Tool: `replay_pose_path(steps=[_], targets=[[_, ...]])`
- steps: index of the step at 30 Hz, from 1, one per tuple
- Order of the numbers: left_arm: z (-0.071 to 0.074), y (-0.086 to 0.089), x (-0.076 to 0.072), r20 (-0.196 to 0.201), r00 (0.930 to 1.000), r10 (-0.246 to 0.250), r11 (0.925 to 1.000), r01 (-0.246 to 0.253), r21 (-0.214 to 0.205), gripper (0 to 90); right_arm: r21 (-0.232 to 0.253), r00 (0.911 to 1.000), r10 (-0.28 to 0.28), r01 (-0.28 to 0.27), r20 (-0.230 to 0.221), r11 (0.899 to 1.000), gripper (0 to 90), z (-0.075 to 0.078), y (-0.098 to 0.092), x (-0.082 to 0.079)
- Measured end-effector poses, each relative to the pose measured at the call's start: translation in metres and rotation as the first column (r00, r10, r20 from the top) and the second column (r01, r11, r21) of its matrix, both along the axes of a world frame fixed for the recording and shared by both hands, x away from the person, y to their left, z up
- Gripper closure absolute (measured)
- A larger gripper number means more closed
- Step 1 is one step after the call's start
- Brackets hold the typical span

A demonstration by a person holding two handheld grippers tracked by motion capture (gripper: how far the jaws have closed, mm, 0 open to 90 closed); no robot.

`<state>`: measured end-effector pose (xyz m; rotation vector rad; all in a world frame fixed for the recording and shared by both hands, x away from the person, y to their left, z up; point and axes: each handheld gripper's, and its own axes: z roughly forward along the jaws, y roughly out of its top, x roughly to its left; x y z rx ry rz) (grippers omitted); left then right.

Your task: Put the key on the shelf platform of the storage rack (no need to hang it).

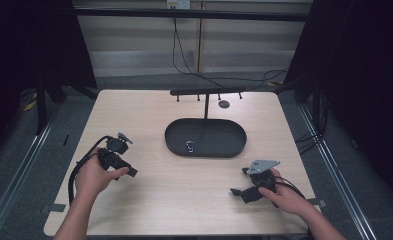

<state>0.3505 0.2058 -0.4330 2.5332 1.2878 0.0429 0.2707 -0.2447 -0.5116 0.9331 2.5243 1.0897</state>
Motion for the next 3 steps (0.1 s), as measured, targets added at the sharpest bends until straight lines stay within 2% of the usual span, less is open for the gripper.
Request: replay_pose_path(steps=[3], targets=[[-0.0037,0.0017,-0.0002,0.003,1.0,0.0,1.0,0.0,0.001,33.7,0.0,1.0,0.0,0.0,0.0,1.0,10.1,0.0,0.0,0.0]])
